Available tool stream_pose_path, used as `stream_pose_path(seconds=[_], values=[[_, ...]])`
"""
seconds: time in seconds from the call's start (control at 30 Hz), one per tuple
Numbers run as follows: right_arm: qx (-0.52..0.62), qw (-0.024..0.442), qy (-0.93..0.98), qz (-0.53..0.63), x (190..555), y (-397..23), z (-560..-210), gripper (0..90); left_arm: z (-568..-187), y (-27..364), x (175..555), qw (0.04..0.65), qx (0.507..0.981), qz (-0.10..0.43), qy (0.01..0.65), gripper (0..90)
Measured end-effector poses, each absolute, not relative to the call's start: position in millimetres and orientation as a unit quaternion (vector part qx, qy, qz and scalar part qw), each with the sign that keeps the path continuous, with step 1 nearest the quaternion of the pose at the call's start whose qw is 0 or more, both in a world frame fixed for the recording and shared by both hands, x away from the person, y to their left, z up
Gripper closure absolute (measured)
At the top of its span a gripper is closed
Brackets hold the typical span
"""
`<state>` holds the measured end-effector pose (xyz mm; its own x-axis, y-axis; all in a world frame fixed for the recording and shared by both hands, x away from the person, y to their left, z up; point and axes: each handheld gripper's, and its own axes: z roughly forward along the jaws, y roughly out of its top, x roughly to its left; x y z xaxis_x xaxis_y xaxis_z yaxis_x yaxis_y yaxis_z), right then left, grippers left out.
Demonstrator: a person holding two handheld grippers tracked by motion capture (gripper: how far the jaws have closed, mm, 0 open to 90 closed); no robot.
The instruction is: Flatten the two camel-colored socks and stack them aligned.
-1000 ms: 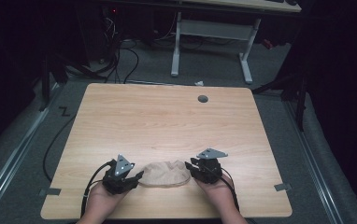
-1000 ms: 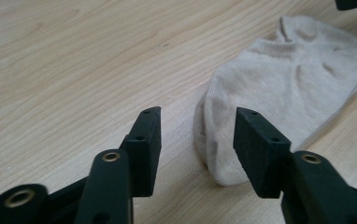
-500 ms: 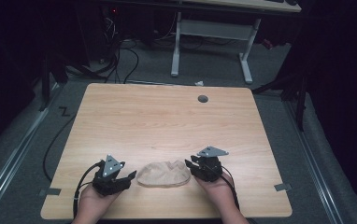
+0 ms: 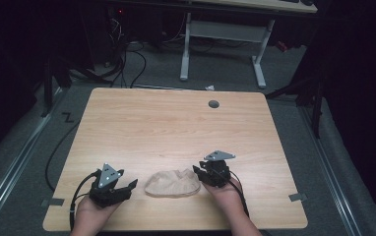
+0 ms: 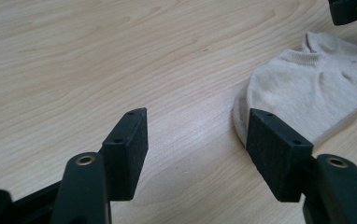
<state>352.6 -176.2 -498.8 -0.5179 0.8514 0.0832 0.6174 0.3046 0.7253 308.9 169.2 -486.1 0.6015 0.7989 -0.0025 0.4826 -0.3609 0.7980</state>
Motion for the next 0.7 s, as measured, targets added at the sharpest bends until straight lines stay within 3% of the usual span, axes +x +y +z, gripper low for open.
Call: stream_pose_path(seconds=[0.7], values=[[0.47, 0.164, 0.786, 0.366, 350, -182, -499, 62.7, -484, 182, 319, 0.403, 0.79, 0.196, 0.418, 39.0]])
